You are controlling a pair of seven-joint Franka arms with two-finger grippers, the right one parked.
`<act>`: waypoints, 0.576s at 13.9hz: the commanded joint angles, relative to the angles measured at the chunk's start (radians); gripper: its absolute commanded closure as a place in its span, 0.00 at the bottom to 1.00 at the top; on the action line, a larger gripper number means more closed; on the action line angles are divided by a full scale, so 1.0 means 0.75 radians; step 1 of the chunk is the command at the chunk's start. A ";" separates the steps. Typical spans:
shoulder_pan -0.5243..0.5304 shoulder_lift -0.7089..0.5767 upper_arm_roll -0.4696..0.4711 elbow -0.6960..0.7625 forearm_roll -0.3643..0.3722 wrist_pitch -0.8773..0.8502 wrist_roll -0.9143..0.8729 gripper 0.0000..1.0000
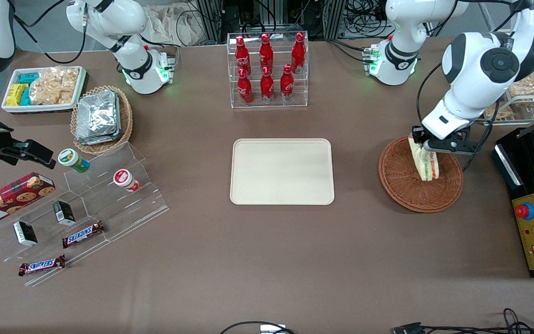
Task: Place sandwich from basket to tray
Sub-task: 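Lift the sandwich and carry it toward the white tray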
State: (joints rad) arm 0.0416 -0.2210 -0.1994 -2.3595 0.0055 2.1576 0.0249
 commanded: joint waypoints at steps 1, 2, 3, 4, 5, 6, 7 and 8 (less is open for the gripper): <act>-0.019 0.006 -0.085 0.055 -0.030 -0.036 -0.041 0.98; -0.019 0.025 -0.120 0.072 -0.038 -0.028 -0.074 0.98; -0.019 0.051 -0.151 0.098 -0.040 -0.026 -0.111 0.98; -0.019 0.080 -0.202 0.127 -0.040 -0.026 -0.149 0.99; -0.019 0.106 -0.241 0.153 -0.050 -0.024 -0.192 0.99; -0.019 0.151 -0.294 0.196 -0.054 -0.024 -0.255 0.99; -0.019 0.194 -0.337 0.225 -0.044 -0.022 -0.313 0.99; -0.019 0.229 -0.380 0.250 -0.038 -0.005 -0.358 0.99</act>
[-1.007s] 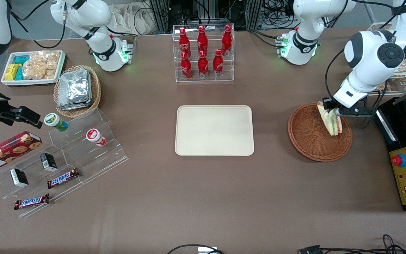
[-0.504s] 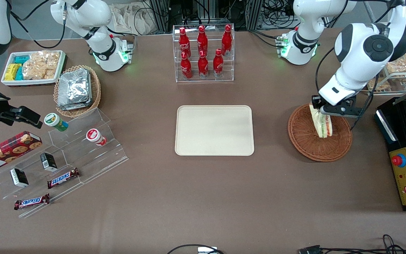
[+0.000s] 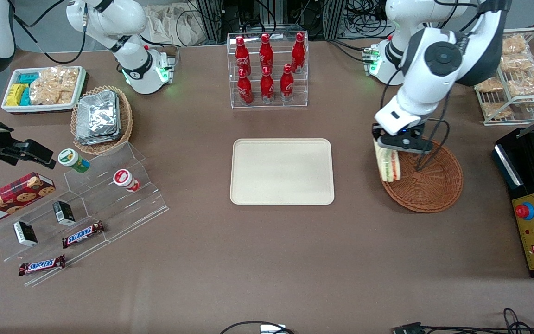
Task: Place sandwich from basket to tray
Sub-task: 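Lift the sandwich and carry it toward the white tray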
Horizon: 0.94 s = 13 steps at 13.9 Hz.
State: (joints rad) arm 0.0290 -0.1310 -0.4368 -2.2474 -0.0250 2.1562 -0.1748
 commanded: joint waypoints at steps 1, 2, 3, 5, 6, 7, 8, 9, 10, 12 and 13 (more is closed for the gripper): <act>-0.002 0.138 -0.106 0.115 0.009 0.033 -0.139 0.99; -0.002 0.158 -0.147 0.123 0.013 0.064 -0.182 0.99; -0.002 0.179 -0.184 0.125 0.015 0.101 -0.233 0.99; -0.002 0.209 -0.235 0.125 0.017 0.160 -0.288 0.99; -0.002 0.234 -0.258 0.125 0.017 0.189 -0.305 0.99; -0.002 0.258 -0.276 0.125 0.021 0.223 -0.315 0.99; -0.002 0.297 -0.297 0.125 0.060 0.250 -0.343 0.99; -0.004 0.344 -0.317 0.127 0.133 0.260 -0.402 0.99; -0.004 0.387 -0.334 0.127 0.221 0.271 -0.458 0.99; -0.004 0.477 -0.344 0.127 0.332 0.330 -0.554 0.99; -0.004 0.516 -0.362 0.129 0.358 0.356 -0.564 0.99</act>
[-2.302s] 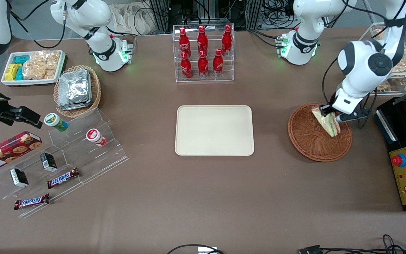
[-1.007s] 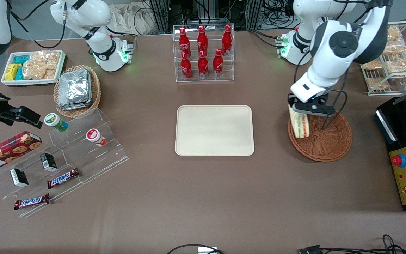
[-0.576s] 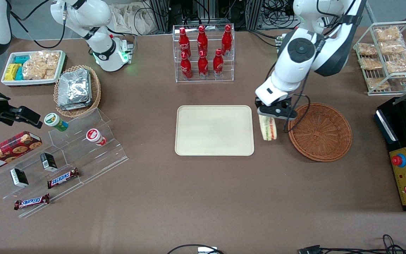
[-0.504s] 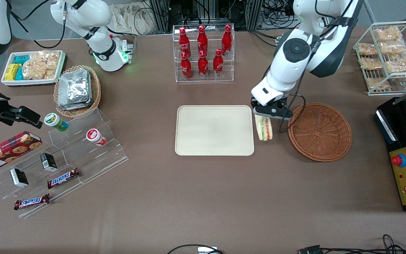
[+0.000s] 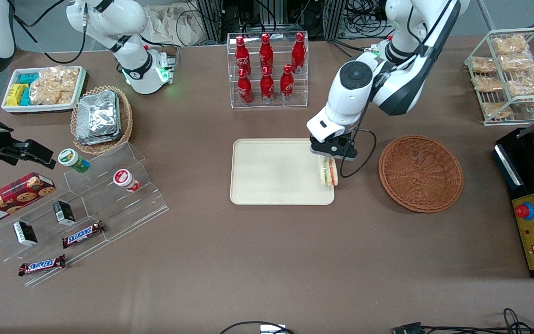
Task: Place sandwich from basket to tray
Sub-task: 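Lift the sandwich and carry it toward the white tray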
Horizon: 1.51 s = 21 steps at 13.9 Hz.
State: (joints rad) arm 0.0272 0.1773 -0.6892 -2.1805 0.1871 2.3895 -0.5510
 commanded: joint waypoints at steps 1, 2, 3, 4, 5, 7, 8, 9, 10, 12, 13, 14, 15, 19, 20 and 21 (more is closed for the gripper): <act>-0.001 0.129 -0.028 0.040 0.090 0.056 -0.065 0.99; -0.004 0.150 -0.030 0.040 0.094 0.058 -0.065 0.99; -0.004 0.162 -0.032 0.038 0.104 0.058 -0.065 0.99; -0.004 0.181 -0.036 0.036 0.114 0.056 -0.067 0.99; -0.004 0.197 -0.038 0.036 0.129 0.058 -0.067 0.99; -0.081 0.226 -0.024 0.040 0.168 0.058 -0.110 0.99; -0.091 0.248 -0.022 0.050 0.196 0.058 -0.134 0.98; -0.091 0.289 -0.022 0.066 0.243 0.058 -0.157 0.98; -0.094 0.313 -0.022 0.077 0.294 0.058 -0.210 0.98; -0.106 0.373 -0.022 0.083 0.433 0.058 -0.314 0.96; -0.106 0.395 -0.022 0.087 0.484 0.058 -0.363 0.96; -0.106 0.418 -0.022 0.089 0.525 0.058 -0.394 0.95; -0.106 0.438 -0.022 0.093 0.550 0.058 -0.409 0.94; -0.108 0.459 -0.022 0.095 0.558 0.058 -0.453 0.46; -0.108 0.467 -0.022 0.105 0.560 0.058 -0.464 0.02; -0.108 0.471 -0.022 0.113 0.560 0.058 -0.466 0.00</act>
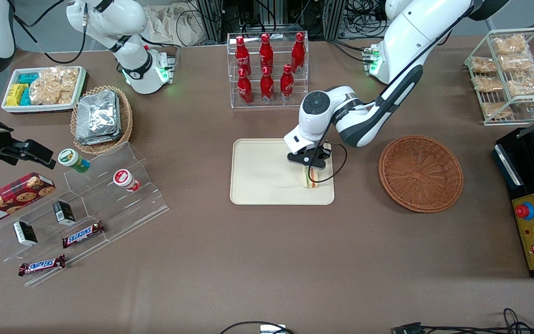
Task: Place sandwich from basket to tray
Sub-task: 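Lift the sandwich and carry it toward the white tray, then lower the sandwich onto the white tray and open the left gripper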
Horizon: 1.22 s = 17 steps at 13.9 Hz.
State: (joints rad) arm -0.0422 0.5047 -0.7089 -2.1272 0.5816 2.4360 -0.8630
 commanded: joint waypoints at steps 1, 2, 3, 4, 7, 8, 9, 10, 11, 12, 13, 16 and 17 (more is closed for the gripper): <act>-0.013 0.035 0.004 0.046 0.032 -0.004 -0.050 0.00; -0.007 0.029 0.004 0.059 0.030 -0.008 -0.050 0.00; -0.005 0.021 0.004 0.071 0.022 -0.016 -0.062 0.00; -0.005 0.016 0.004 0.095 0.022 -0.018 -0.119 0.00; -0.001 -0.022 0.004 0.199 0.026 -0.096 -0.326 0.00; 0.003 -0.031 0.006 0.259 0.026 -0.175 -0.348 0.00; 0.005 -0.033 0.008 0.326 0.018 -0.275 -0.342 0.00; 0.031 -0.033 0.008 0.389 0.008 -0.373 -0.336 0.00; 0.072 -0.031 0.000 0.439 0.008 -0.443 -0.330 0.00; 0.103 -0.037 -0.004 0.459 0.008 -0.474 -0.328 0.00; 0.136 -0.051 -0.006 0.474 0.004 -0.483 -0.328 0.00; 0.195 -0.106 -0.006 0.517 -0.023 -0.552 -0.322 0.00; 0.203 -0.110 -0.004 0.541 -0.023 -0.577 -0.322 0.00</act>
State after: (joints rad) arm 0.0996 0.4527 -0.7034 -1.7425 0.5800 2.0566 -1.0962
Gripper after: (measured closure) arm 0.000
